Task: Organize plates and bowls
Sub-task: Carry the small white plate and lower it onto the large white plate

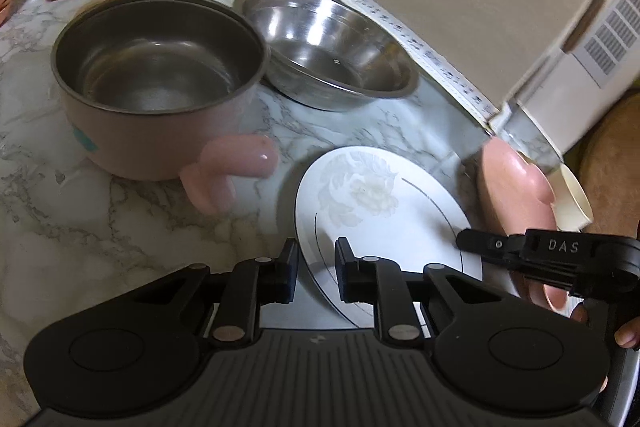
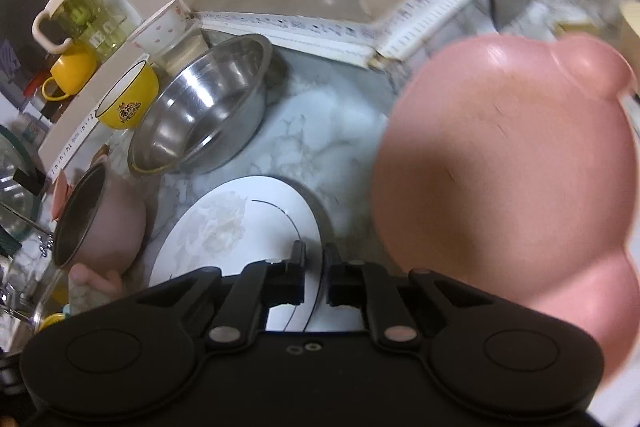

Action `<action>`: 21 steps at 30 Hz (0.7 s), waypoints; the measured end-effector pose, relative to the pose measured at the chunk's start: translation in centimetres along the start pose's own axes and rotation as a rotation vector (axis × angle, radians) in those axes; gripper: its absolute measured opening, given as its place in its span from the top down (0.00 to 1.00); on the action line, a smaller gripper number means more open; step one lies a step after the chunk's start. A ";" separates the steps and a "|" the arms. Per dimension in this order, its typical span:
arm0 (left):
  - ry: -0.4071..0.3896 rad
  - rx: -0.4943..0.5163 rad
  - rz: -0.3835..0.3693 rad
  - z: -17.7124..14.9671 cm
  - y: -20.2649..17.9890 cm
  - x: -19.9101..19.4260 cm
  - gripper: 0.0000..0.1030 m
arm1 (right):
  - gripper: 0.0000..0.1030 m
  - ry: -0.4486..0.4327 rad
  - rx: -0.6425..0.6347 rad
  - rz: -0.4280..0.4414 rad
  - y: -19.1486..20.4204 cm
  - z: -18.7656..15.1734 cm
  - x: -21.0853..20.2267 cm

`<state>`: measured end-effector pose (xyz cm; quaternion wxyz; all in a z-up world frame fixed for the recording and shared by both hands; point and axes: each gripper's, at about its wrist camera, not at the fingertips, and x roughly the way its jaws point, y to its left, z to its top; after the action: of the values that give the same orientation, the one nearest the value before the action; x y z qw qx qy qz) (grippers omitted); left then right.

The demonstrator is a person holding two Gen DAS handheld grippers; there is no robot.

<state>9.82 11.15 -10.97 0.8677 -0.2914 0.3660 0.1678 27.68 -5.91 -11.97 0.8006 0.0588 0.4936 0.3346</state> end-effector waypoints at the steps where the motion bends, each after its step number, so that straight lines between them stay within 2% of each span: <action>1: 0.004 0.011 -0.009 -0.2 -0.1 -0.1 0.82 | 0.91 0.000 0.015 0.002 -0.3 -0.5 -0.4; 8: 0.035 0.050 -0.043 -0.6 -0.2 -0.1 0.82 | 0.91 -0.014 0.067 0.009 -1.4 -3.1 -2.2; 11: 0.034 0.054 -0.045 -0.4 0.0 -0.1 0.82 | 0.91 -0.017 0.077 0.014 -1.6 -3.3 -2.4; 15: 0.032 0.046 -0.047 0.0 0.4 0.1 0.82 | 0.84 -0.032 0.090 0.004 -1.8 -3.2 -2.4; 21: 0.036 0.037 -0.061 0.4 0.6 0.4 0.82 | 0.84 -0.035 0.087 0.006 -1.5 -3.3 -2.1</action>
<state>10.01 11.91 -11.32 0.8709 -0.2895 0.3755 0.1293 25.08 -9.04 -12.72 0.8048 0.1010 0.4935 0.3141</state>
